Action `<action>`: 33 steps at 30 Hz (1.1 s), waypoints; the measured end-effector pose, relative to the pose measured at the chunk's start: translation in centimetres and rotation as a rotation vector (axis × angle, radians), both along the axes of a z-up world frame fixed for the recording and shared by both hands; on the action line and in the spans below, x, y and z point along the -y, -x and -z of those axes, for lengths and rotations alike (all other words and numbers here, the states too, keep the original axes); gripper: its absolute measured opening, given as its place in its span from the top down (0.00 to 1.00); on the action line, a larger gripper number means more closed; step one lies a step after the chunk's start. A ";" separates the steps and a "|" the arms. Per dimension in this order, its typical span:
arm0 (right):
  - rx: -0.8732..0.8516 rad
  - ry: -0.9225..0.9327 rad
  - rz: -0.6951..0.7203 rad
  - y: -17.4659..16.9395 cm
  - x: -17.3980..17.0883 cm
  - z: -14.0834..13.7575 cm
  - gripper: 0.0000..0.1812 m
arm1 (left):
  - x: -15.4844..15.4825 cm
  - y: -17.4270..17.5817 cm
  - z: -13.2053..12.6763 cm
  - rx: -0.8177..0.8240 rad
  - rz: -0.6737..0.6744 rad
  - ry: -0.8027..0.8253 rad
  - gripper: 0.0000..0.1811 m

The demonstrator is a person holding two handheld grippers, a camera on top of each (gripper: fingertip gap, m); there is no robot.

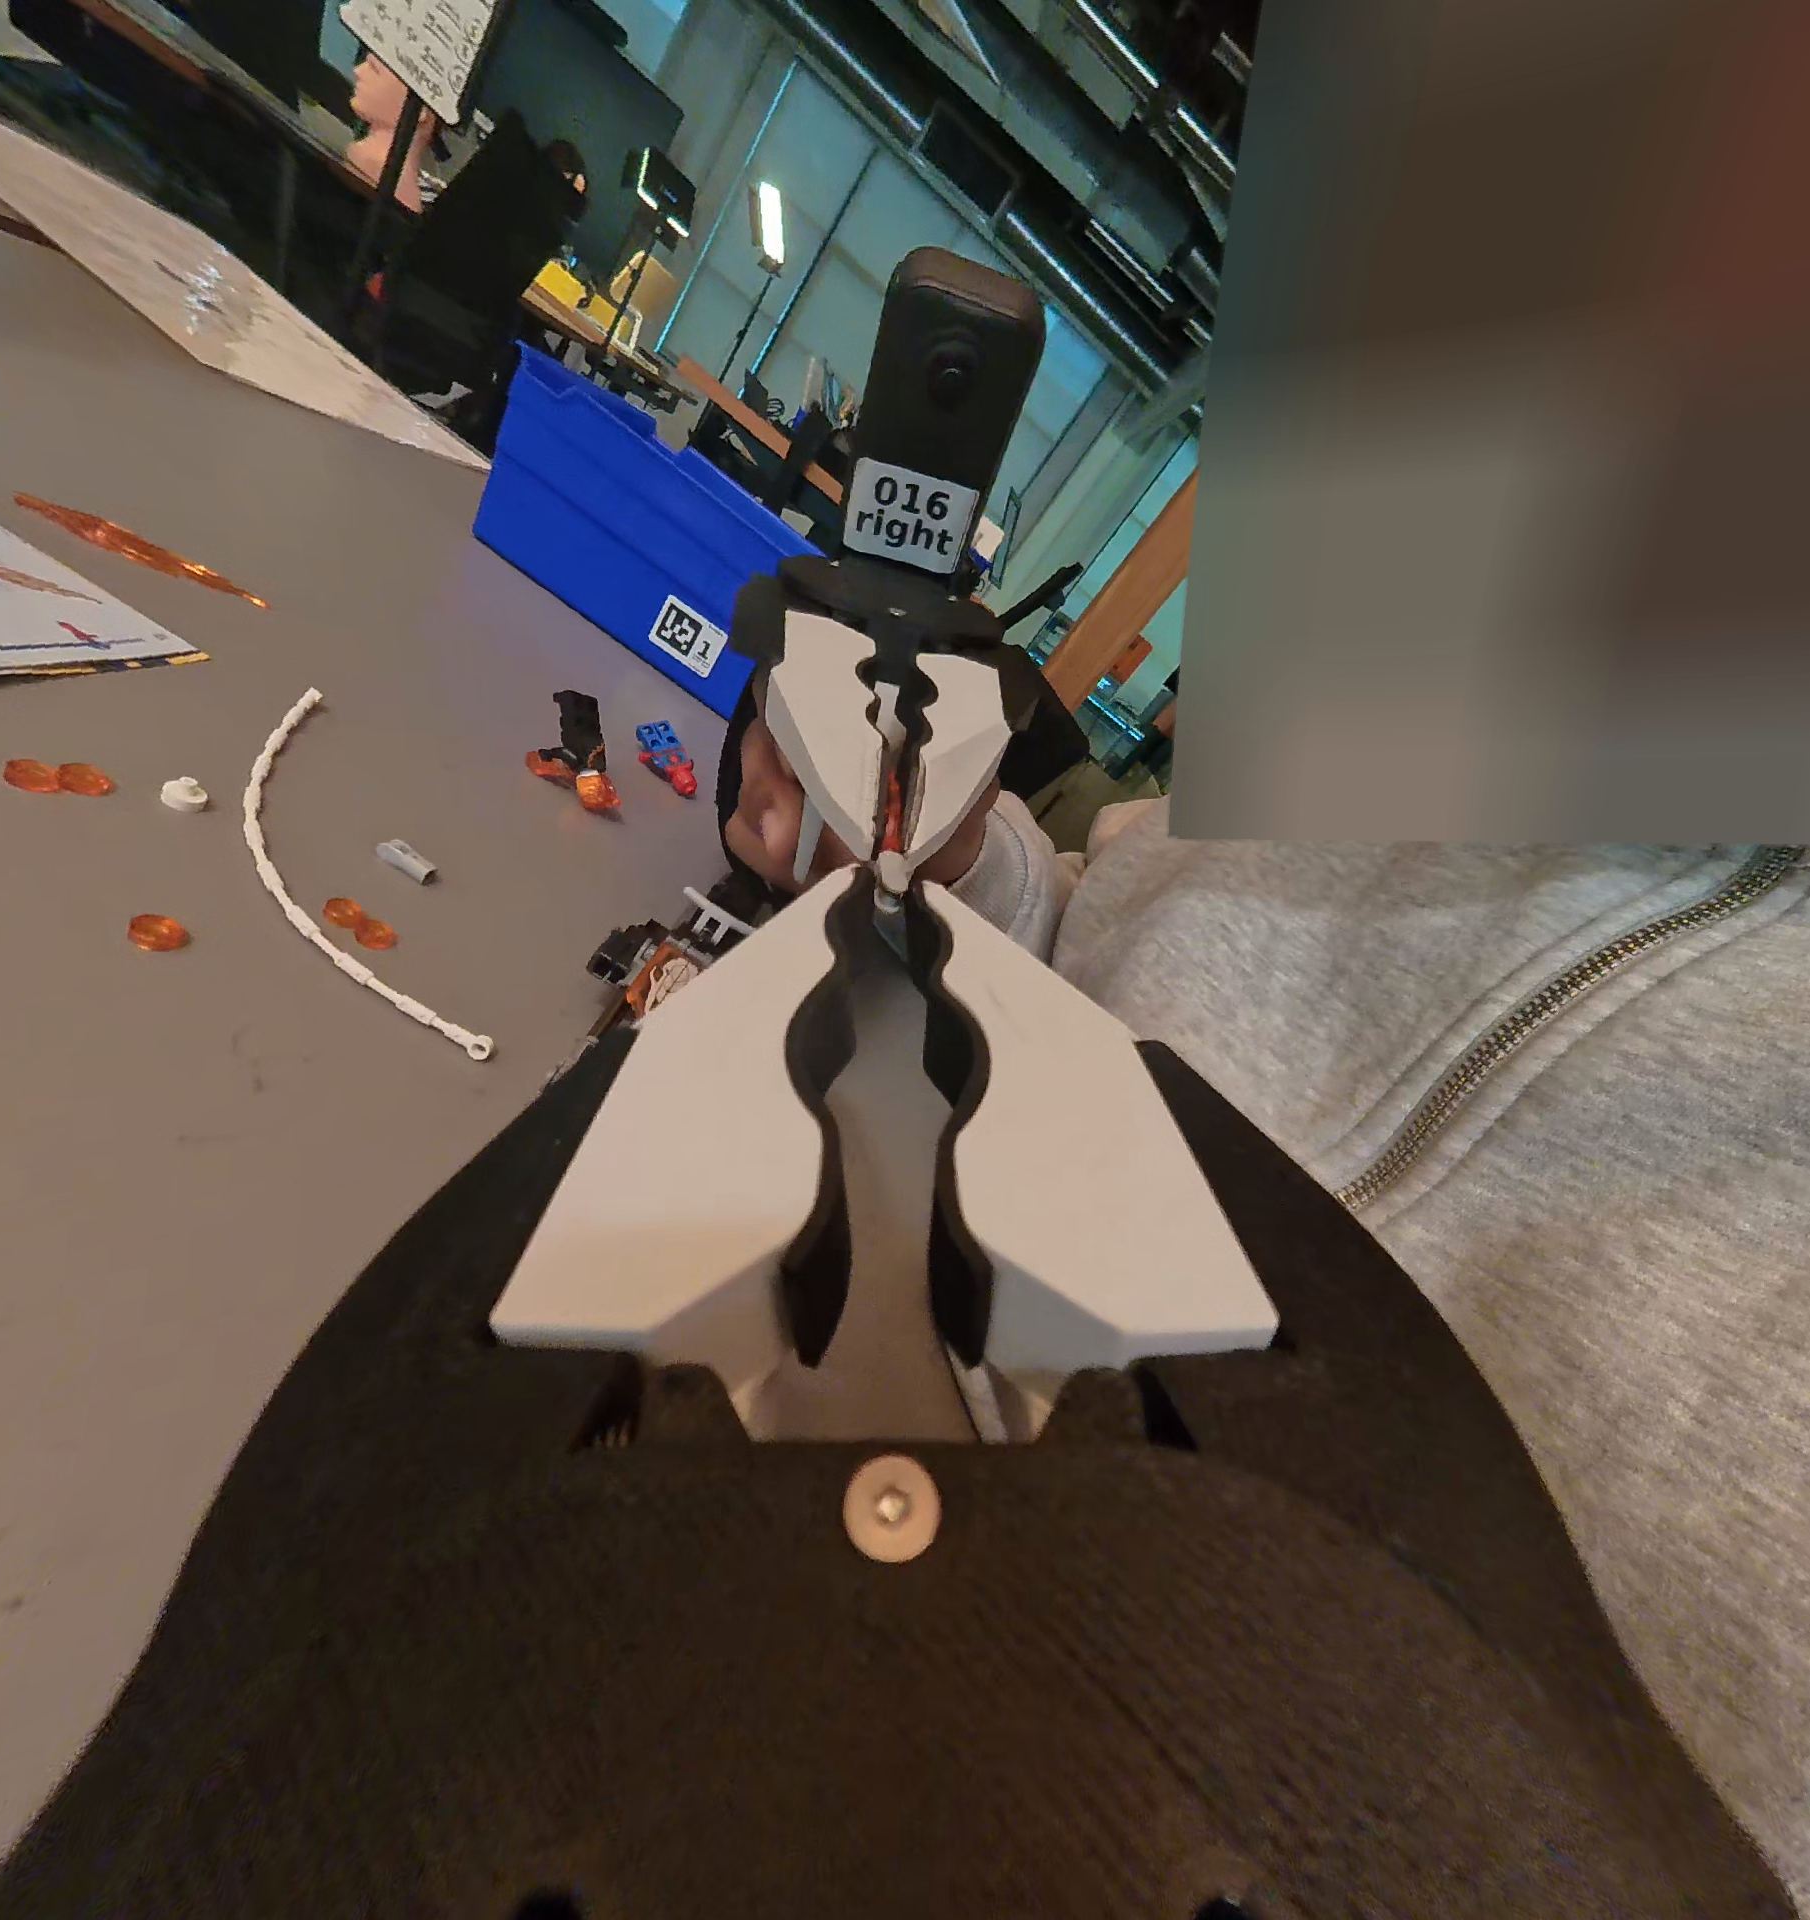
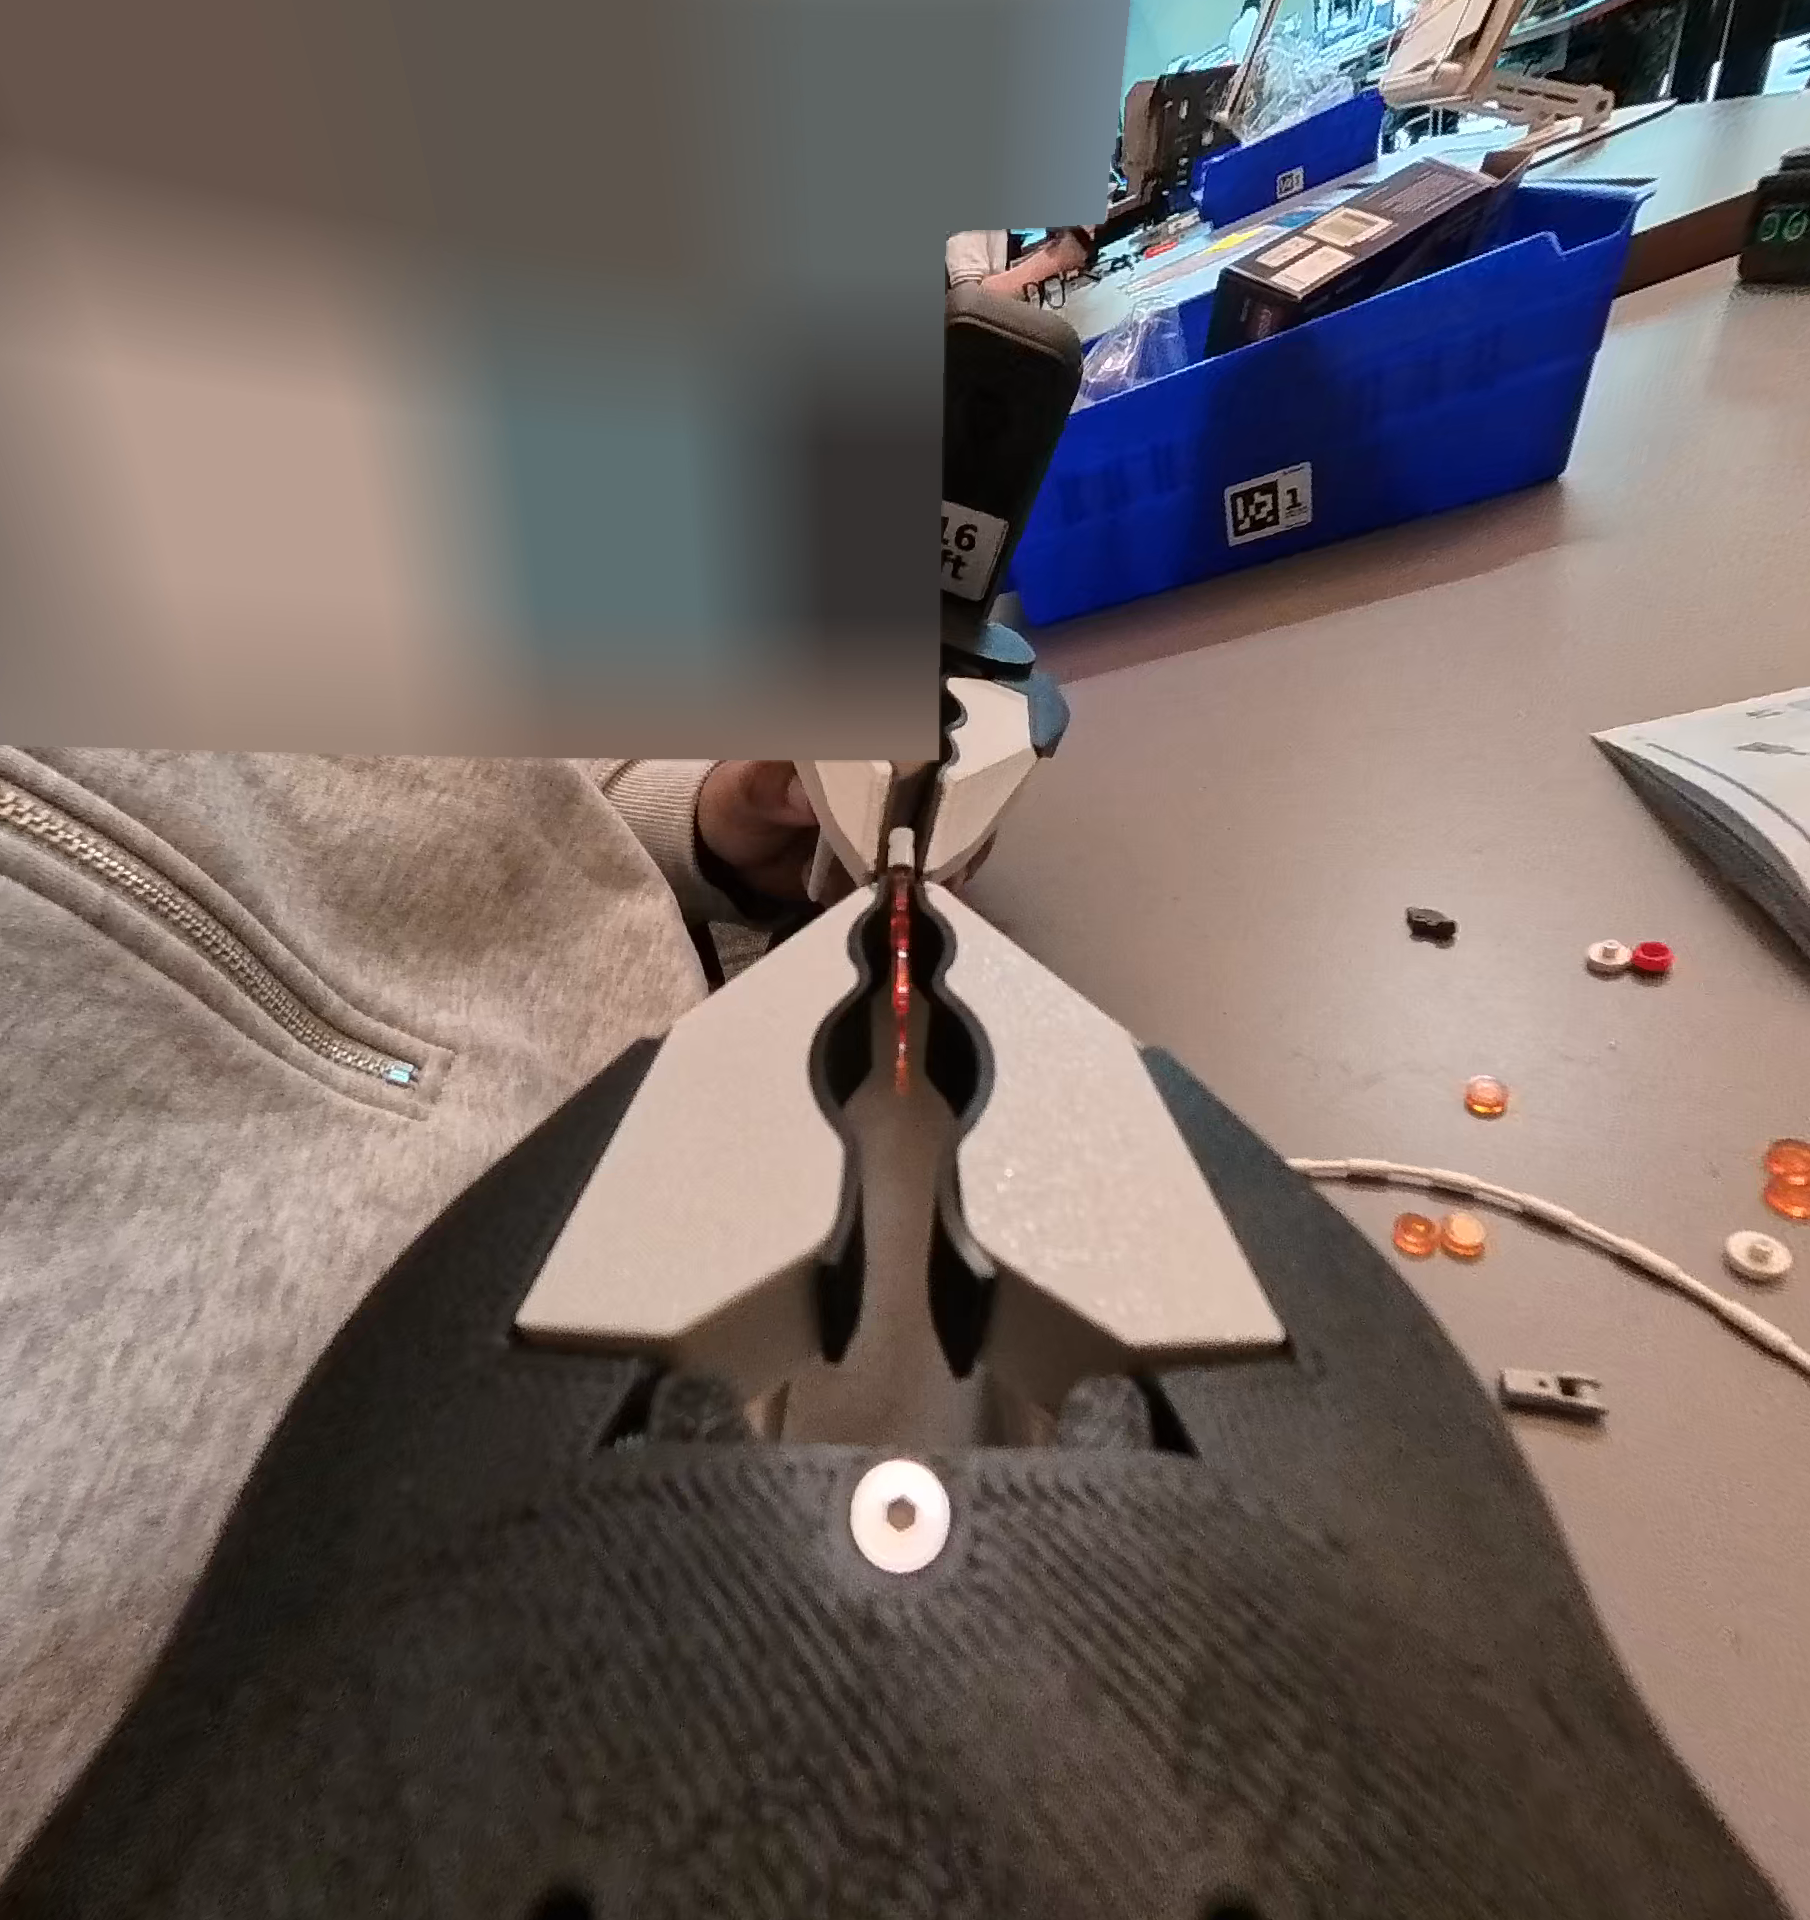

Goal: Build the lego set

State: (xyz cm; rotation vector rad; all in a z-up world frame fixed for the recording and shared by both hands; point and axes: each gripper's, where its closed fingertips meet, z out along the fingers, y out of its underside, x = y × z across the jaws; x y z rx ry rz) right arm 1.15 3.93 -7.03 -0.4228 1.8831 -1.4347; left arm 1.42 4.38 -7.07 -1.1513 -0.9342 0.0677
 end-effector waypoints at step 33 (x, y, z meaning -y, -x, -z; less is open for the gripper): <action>0.120 -0.160 -0.005 1.0 0.1 0.9 1.00 | -0.1 0.9 1.0 0.005 -0.068 0.184 0.97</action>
